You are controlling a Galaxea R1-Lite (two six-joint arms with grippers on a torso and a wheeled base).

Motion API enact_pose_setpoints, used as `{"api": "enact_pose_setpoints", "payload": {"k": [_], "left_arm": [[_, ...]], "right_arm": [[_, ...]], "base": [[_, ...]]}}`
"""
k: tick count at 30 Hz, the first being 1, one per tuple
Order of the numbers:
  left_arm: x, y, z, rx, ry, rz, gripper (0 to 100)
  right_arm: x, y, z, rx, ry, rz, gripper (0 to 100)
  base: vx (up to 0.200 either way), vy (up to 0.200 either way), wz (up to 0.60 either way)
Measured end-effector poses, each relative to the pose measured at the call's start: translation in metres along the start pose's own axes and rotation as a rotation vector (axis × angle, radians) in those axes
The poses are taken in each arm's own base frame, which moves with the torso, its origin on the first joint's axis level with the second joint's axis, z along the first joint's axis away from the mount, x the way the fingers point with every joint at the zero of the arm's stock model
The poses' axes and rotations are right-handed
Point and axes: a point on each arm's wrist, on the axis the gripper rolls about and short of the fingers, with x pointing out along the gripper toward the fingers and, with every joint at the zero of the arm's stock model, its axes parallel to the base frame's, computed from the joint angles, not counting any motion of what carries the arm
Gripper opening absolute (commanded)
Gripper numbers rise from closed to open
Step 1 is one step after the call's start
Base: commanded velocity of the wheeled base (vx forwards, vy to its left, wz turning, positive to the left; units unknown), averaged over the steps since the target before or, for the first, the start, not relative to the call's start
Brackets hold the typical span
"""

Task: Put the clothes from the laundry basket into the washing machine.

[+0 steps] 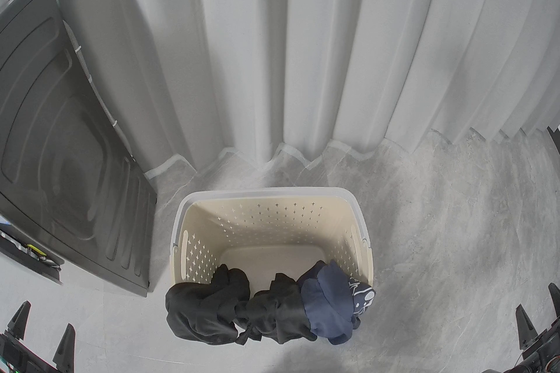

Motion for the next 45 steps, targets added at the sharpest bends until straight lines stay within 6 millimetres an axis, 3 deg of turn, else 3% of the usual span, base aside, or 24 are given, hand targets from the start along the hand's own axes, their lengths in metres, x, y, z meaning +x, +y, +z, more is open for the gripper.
{"api": "enact_pose_setpoints", "payload": {"k": [11, 23, 45], "left_arm": [[0.0, 0.0, 0.0, 0.0, 0.0, -0.001, 100], [0.0, 0.0, 0.0, -0.001, 0.0, -0.002, 100], [0.0, 0.0, 0.0001, -0.008, -0.001, -0.003, 100]], "right_arm": [[0.0, 0.0, 0.0, -0.001, 0.0, 0.0, 100], [0.0, 0.0, 0.0, -0.001, 0.0, 0.0, 100], [0.0, 0.0001, 0.0, -0.002, 0.0, 0.001, 100]], "base": [[-0.2, 0.0, 0.0], [0.0, 0.0, 0.0], [0.0, 0.2, 0.0]]}}
